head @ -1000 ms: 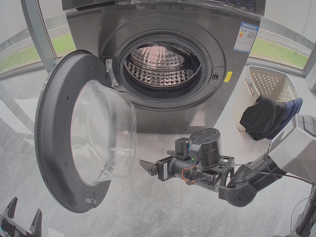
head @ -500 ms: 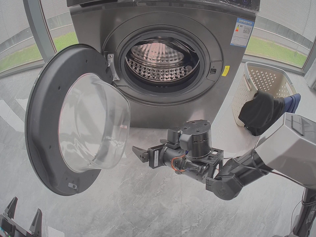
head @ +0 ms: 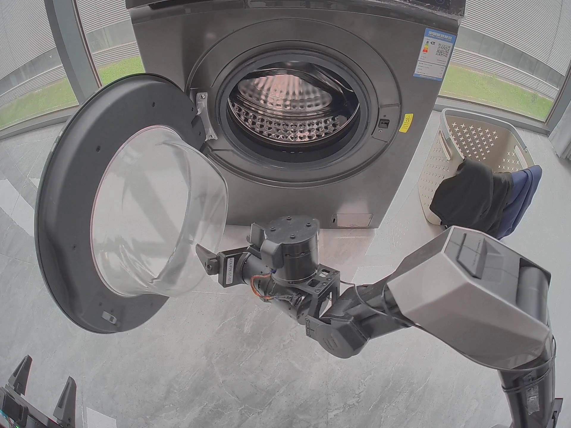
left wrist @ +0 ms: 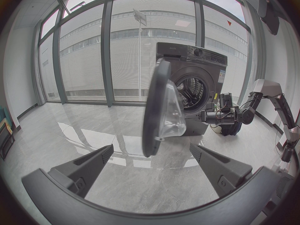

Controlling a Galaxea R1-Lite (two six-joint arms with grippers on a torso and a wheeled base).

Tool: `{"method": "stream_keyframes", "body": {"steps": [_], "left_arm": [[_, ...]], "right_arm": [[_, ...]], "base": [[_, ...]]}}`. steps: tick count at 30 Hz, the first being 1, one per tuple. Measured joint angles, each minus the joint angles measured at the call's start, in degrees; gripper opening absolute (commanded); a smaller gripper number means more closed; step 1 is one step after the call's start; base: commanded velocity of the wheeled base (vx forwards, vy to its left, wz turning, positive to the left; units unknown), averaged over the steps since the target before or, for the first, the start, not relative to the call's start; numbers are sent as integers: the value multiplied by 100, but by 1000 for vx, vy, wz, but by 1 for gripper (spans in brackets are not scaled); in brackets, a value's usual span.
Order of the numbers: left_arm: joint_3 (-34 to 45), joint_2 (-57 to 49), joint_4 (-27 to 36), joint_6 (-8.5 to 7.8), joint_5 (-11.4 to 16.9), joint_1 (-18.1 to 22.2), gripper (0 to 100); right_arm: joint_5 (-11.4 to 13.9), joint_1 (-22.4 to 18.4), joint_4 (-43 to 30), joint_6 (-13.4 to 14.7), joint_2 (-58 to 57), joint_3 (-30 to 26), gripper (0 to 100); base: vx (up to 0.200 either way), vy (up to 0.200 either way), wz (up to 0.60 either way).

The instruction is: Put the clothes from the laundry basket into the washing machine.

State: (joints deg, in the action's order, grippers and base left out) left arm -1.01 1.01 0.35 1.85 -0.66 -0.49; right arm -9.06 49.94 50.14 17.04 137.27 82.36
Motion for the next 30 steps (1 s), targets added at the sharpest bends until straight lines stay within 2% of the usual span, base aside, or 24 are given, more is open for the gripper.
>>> {"method": "stream_keyframes", "body": {"steps": [5, 13, 19, 22, 26, 28, 30], "left_arm": [[0, 2, 0, 0, 4, -4, 100], [0, 2, -2, -2, 4, -4, 100], [0, 2, 0, -5, 6, -4, 100], [0, 2, -2, -13, 12, -4, 100], [0, 0, -2, -18, 20, -4, 100], [0, 0, -2, -18, 22, -4, 100], [0, 2, -2, -20, 23, -4, 100]], "right_arm": [[-62, -22, 0, 158, 144, 96, 100], [-191, -157, 46, 193, -433, -828, 100], [-290, -235, 85, 165, -1558, -2010, 100], [-325, -339, 93, 110, -2341, -2778, 100], [-341, -530, 85, 6, -3388, -3674, 100], [-339, -717, 72, -130, -4184, -4270, 100], [-336, -819, 68, -196, -4479, -4485, 100]], "base": [[0, 0, 0], [0, 0, 0], [0, 0, 0], [0, 0, 0], [0, 0, 0], [0, 0, 0], [0, 0, 0]]}}
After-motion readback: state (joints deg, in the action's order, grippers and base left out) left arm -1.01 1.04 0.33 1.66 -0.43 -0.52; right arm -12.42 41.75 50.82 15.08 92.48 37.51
